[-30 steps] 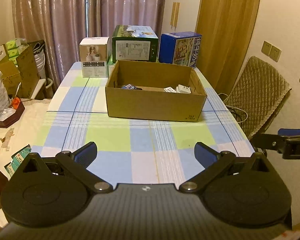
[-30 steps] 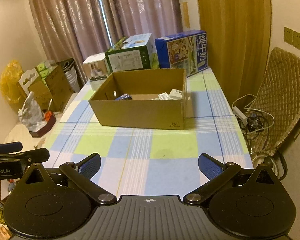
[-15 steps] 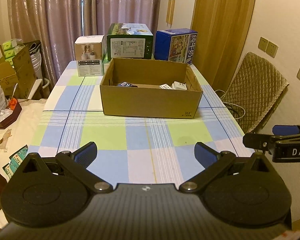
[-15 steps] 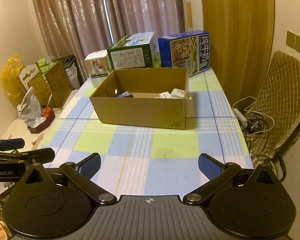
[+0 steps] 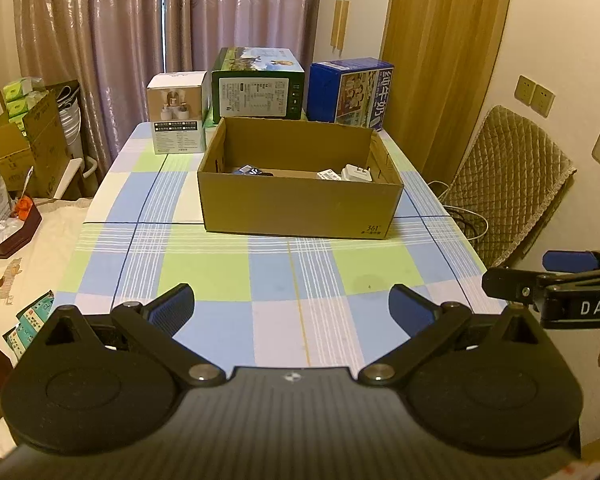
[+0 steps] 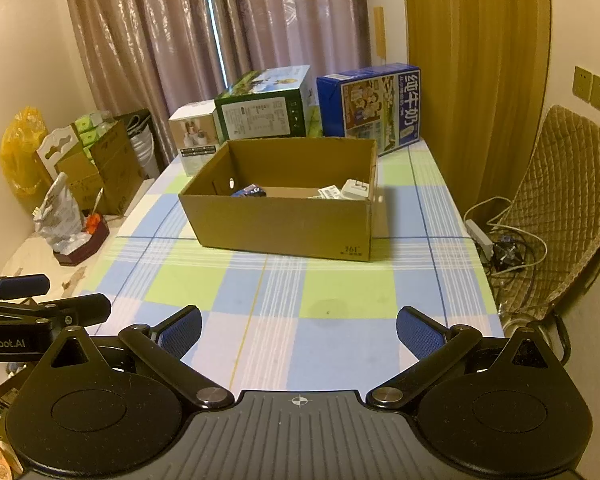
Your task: Organize objects
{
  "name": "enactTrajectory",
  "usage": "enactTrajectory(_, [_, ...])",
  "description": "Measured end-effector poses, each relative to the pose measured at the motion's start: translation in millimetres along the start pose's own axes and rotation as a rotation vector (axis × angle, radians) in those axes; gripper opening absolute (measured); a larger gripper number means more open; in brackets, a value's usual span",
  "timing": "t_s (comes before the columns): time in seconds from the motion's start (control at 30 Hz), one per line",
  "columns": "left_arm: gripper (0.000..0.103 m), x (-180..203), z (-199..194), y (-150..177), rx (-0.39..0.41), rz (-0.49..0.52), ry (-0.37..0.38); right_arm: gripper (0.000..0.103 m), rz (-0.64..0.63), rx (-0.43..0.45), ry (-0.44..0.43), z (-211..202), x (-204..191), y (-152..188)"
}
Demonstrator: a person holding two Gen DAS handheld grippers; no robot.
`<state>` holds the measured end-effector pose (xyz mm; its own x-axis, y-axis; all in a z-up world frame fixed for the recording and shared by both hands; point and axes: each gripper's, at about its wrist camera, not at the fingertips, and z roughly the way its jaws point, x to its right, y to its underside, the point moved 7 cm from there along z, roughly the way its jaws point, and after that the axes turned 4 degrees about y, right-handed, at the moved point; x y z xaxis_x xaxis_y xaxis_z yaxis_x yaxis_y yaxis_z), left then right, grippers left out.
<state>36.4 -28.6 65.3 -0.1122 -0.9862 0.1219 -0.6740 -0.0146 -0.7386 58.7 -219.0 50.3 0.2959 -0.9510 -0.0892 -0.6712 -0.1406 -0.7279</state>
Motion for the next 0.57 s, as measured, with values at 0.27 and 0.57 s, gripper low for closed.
enactTrajectory(0.27, [0.102, 2.2, -0.8, 1.2, 0.002, -0.002, 0.007, 0.101, 0.001, -0.004, -0.005, -0.4, 1.1, 1.0])
enactTrajectory(0.57, [0.102, 4.7, -1.0, 1.5, 0.008, -0.008, 0.019, 0.101, 0.001, -0.002, -0.003, -1.1, 1.2, 2.1])
